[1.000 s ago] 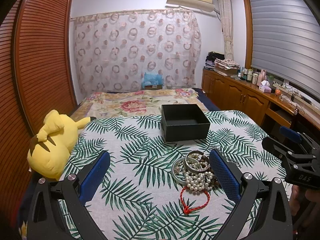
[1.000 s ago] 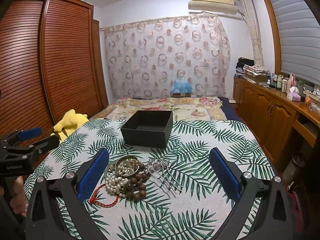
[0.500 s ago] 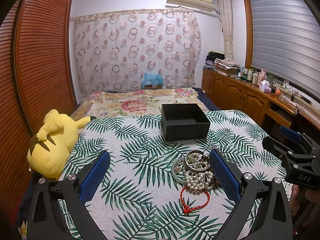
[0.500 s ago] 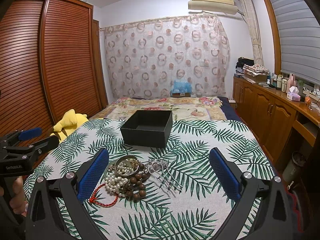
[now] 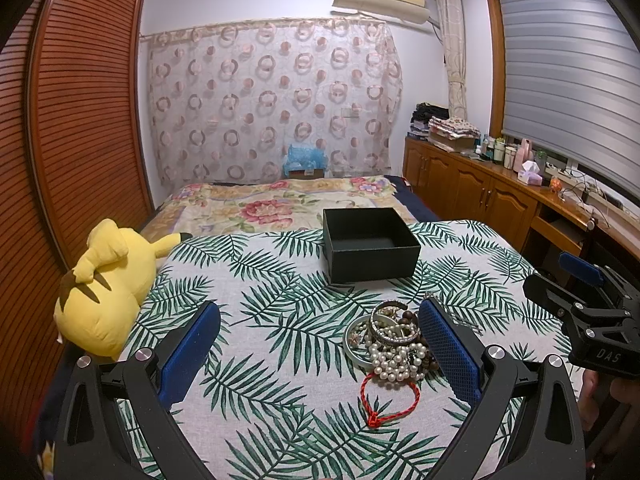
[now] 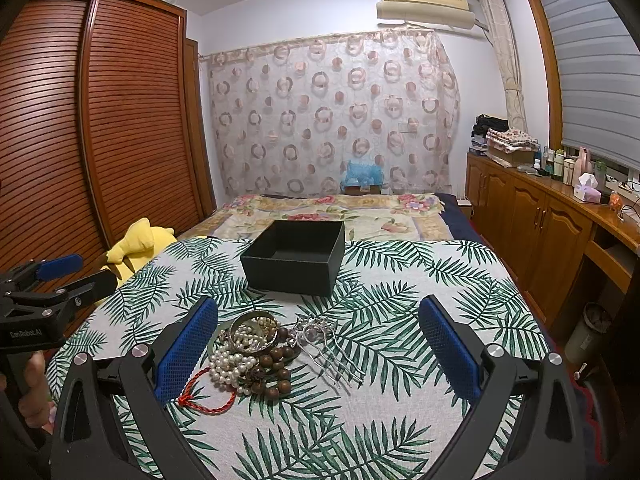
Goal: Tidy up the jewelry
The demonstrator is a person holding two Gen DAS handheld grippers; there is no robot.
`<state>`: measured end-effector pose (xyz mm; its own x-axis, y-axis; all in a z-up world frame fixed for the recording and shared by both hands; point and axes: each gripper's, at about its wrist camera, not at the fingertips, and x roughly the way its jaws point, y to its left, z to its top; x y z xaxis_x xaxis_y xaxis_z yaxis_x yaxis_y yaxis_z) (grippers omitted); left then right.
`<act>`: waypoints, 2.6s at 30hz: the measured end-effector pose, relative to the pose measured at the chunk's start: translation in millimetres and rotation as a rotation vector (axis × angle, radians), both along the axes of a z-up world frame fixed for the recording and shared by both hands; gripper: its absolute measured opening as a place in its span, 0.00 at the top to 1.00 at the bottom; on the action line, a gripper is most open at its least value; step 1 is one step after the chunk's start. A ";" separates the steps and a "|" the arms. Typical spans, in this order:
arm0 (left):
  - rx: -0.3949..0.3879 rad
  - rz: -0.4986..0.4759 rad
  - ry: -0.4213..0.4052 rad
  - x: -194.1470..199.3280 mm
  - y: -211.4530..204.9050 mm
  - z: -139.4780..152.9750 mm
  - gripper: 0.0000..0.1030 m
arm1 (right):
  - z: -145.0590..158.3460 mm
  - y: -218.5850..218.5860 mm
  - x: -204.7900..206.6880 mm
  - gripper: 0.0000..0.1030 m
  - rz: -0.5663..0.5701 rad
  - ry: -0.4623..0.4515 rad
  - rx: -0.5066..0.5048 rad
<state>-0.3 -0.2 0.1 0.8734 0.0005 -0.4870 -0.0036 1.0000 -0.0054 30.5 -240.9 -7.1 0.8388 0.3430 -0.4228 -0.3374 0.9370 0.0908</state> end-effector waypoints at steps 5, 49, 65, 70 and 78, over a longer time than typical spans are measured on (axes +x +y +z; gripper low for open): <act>-0.006 -0.011 0.019 -3.5 8.4 3.9 0.07 | -8.0 -6.1 4.1 0.02 -0.001 0.015 0.002; -0.097 -0.295 0.319 116.7 -29.1 -80.7 0.71 | -67.0 -6.9 43.6 0.07 0.135 0.195 -0.101; -0.114 -0.287 0.297 118.9 -17.8 -78.7 0.97 | -73.7 9.6 62.9 0.07 0.206 0.243 -0.159; -0.139 -0.260 0.247 108.0 -8.4 -68.7 0.97 | -77.1 11.3 77.9 0.12 0.229 0.274 -0.154; -0.136 -0.243 0.180 92.9 -4.2 -58.5 0.97 | -85.4 22.1 105.0 0.21 0.281 0.336 -0.121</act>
